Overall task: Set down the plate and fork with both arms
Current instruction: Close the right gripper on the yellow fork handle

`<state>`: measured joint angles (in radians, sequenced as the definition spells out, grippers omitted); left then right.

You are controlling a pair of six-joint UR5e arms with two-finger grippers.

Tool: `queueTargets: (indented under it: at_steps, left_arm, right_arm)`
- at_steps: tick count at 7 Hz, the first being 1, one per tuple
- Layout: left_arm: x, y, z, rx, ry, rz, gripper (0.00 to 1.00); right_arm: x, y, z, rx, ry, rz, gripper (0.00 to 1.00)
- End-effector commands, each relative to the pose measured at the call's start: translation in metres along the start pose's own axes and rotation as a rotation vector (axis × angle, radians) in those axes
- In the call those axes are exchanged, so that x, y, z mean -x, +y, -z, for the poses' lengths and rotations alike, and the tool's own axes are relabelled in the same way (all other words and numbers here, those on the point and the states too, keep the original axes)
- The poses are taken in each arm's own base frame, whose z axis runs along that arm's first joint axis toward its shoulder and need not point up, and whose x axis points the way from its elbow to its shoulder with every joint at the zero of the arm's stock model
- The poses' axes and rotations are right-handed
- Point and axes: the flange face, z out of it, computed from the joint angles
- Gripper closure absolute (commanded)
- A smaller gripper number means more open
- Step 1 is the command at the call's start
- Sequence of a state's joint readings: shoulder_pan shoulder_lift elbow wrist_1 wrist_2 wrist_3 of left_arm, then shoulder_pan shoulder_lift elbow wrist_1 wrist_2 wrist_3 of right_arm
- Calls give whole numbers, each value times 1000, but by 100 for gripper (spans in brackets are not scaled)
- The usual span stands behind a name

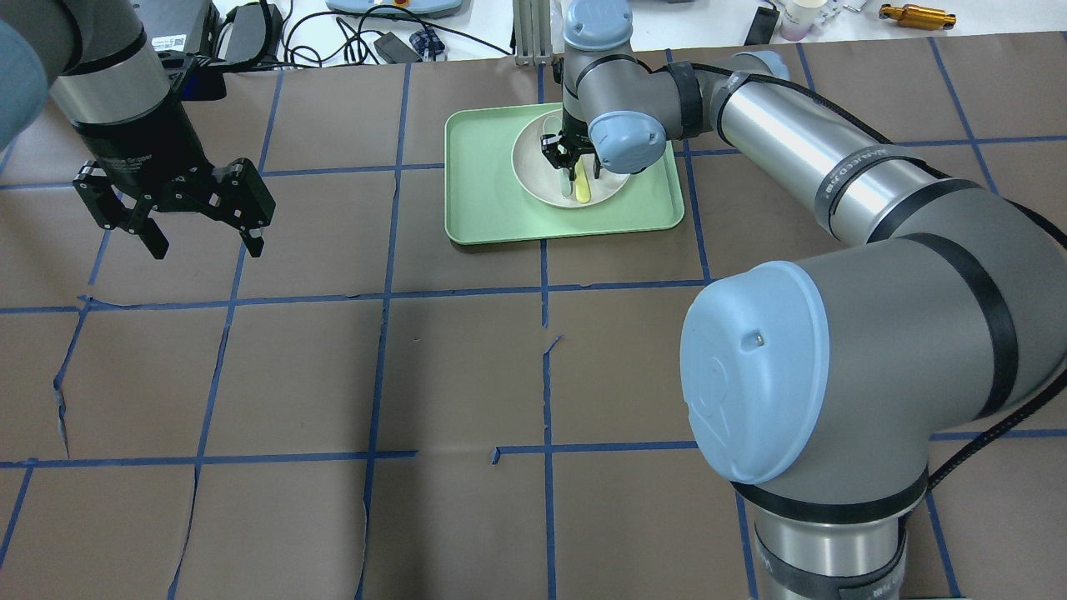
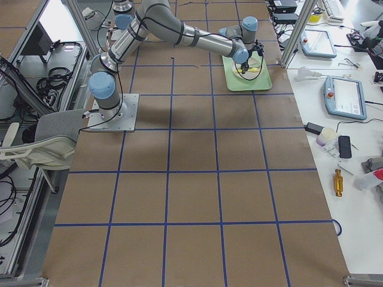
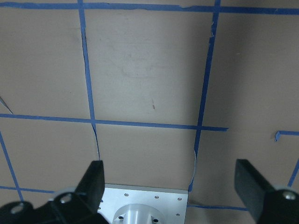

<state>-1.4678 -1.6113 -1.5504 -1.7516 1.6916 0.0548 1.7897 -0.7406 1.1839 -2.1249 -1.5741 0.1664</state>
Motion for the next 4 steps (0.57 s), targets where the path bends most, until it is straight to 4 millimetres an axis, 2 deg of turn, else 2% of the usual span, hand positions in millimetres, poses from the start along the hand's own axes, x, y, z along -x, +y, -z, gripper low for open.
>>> queueTargets:
  at_steps: [1,2,3,4]
  left_arm:
    - [-1,-2,5,-56,-7,3,0]
    - [-5,-2,5,-63,-14,-11,0]
    - [-7,-1,7,-65,-16,-15,0]
    - [-7,0,6,-65,-12,-14,0]
  right_arm:
    - [5,2,-1,-1,-1,9,59]
    - [5,3,-1,0,-1,12,62]
    - [4,4,-3,6,0,10,74]
    - [4,8,-7,14,1,10,78]
